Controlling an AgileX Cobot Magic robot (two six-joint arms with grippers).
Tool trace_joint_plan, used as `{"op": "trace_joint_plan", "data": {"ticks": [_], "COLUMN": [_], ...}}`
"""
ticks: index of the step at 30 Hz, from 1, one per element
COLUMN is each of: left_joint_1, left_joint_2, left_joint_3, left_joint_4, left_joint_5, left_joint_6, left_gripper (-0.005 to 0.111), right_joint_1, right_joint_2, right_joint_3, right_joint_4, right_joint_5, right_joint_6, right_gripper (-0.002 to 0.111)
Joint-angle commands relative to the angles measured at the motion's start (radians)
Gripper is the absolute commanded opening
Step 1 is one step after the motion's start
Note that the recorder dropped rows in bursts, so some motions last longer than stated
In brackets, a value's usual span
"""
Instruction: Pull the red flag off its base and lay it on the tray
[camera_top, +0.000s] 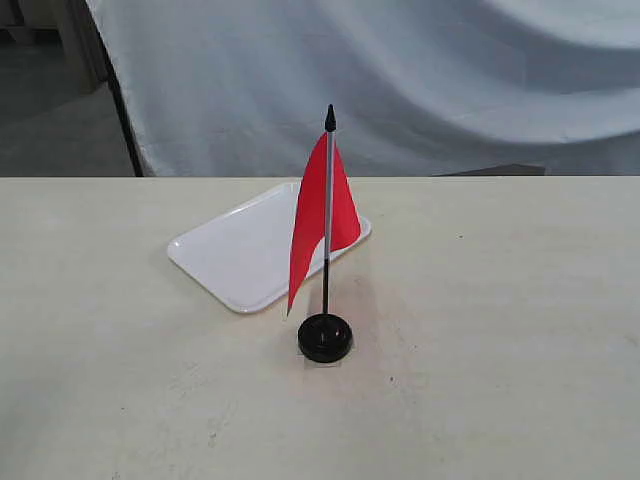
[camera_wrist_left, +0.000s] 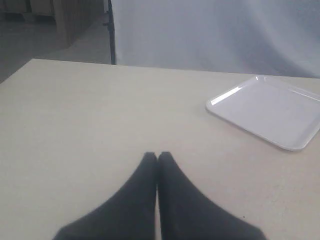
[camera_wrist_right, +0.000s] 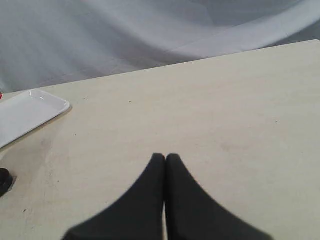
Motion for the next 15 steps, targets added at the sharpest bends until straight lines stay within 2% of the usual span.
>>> {"op": "trace_joint_plan", "data": {"ticks": [1, 11, 15], "left_joint_1": [0.0, 0.0, 0.0], "left_joint_2": [-0.002, -0.002, -0.002], "left_joint_3": [0.002, 0.002, 0.002], "left_joint_4": [-0.005, -0.005, -0.005], "left_joint_5": [-0.007, -0.007, -0.007], "left_joint_6": [0.005, 0.005, 0.005], "left_gripper": [0.0, 0.0, 0.0], "right_joint_1": [0.001, 0.001, 0.001], "right_joint_2": [-0.005, -0.005, -0.005], "right_joint_3": [0.003, 0.003, 0.003], "right_joint_4": [0.004, 0.004, 0.004], "right_joint_5": [-0.006, -0.006, -0.066], "right_joint_6": [-0.005, -0.005, -0.005], "right_gripper": [-0.001, -0.001, -0.001]}}
